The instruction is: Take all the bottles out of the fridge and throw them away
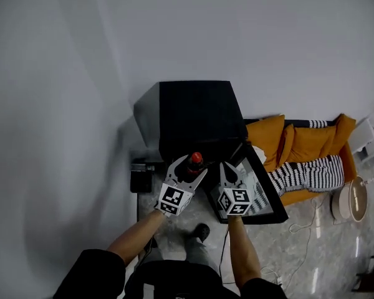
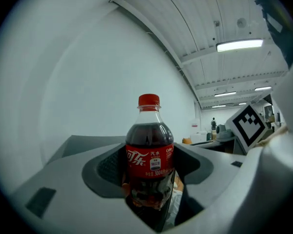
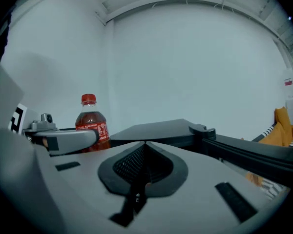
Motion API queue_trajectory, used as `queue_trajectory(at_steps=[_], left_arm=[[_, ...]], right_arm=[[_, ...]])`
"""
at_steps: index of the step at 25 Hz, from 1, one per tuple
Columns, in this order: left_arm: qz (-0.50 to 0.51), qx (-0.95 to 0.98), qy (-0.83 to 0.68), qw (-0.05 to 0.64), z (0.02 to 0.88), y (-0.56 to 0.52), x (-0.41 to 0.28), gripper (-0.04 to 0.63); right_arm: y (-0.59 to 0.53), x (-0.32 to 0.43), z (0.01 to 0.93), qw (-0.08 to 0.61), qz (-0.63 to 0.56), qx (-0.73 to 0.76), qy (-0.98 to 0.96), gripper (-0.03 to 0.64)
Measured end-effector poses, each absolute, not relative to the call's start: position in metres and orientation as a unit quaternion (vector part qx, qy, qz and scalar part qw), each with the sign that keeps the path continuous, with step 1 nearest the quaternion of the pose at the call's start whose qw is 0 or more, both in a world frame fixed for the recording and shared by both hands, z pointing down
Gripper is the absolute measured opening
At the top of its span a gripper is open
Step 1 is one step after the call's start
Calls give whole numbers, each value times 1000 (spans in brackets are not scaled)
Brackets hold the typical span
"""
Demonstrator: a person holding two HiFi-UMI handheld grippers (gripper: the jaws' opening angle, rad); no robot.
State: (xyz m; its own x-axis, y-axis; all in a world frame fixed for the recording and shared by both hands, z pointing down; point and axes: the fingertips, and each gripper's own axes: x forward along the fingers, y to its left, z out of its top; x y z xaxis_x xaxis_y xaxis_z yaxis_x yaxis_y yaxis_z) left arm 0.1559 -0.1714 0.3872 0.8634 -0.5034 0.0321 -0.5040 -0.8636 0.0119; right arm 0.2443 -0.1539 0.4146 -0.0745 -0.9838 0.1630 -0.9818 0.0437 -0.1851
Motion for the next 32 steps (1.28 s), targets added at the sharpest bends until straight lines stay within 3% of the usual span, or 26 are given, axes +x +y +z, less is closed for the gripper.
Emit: queue_trajectory(at_steps=[7, 21, 32], left_arm=[[8, 933, -359, 11, 375, -204, 93, 295], [1, 868, -496, -7, 359, -198, -108, 295], [1, 871, -492, 3, 369, -188, -172, 295]], right_arm=[[-212, 177, 400, -14, -111, -585, 803, 8], [-234, -24, 388, -27, -121, -461, 879, 8], [-237, -95, 390, -35, -108, -454, 884, 8]])
